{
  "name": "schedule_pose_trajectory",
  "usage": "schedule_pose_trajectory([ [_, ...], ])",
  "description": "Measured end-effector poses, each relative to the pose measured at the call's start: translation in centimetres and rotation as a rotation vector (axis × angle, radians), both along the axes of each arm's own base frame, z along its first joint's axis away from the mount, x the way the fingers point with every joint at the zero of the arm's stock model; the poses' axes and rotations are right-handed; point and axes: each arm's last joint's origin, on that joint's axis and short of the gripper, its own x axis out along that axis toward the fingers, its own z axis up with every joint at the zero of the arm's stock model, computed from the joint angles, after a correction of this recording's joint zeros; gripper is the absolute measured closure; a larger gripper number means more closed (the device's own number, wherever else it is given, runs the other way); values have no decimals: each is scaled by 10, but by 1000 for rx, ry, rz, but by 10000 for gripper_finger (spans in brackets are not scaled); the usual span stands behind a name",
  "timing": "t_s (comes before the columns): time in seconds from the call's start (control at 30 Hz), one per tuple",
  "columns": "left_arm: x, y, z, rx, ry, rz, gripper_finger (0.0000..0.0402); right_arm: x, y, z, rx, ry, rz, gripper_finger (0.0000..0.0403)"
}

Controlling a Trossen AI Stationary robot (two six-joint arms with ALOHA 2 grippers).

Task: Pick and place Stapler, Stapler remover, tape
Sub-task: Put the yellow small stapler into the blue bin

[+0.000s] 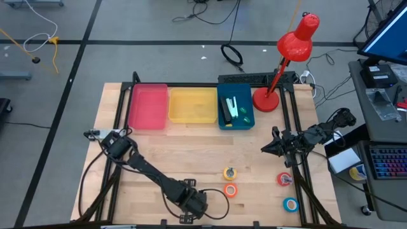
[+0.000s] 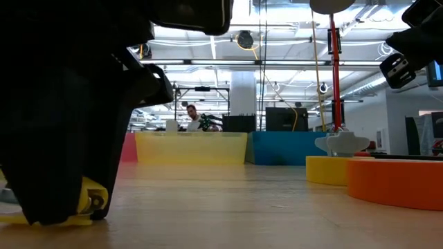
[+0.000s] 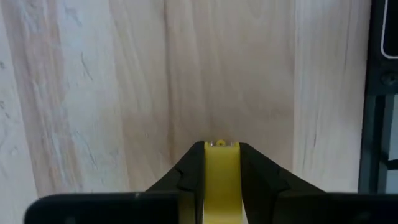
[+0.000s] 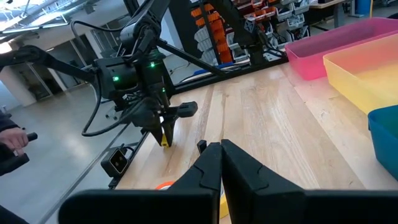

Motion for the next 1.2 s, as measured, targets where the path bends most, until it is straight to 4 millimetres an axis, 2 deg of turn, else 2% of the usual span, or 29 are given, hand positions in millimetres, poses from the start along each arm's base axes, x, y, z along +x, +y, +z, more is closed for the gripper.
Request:
schedule_pose_trajectory([
  [0.13, 9, 12, 3, -22, 3, 58, 334, 0, 0, 0, 0, 0, 0, 399],
  [0.2, 15, 24, 6, -19, -3, 112, 334, 0, 0, 0, 0, 0, 0, 399],
  [0.3, 23, 45, 22, -33, -32, 206, 334, 0, 0, 0, 2, -3, 0, 399],
  [0.47, 39, 93, 64, -64, -178, 397, 334, 0, 0, 4, 21, -39, -1, 399],
  [0.67, 58, 159, 132, -167, -558, 691, 334, 1, -2, 10, 34, -94, -72, 399],
  [0.77, 67, 187, 157, -247, -746, 766, 334, 1, -4, 13, -10, -127, -152, 399],
  [0.87, 75, 214, 173, -321, -901, 835, 334, 2, -6, 18, -66, -168, -244, 399],
  [0.97, 80, 237, 179, -384, -979, 913, 334, 3, -8, 23, -158, -203, -336, 399],
  [1.13, 86, 267, 176, -478, -1015, 1026, 334, 10, -7, 29, -374, -220, -441, 399],
  [1.2, 87, 276, 178, -508, -1046, 1029, 334, 14, -7, 32, -391, -228, -480, 399],
])
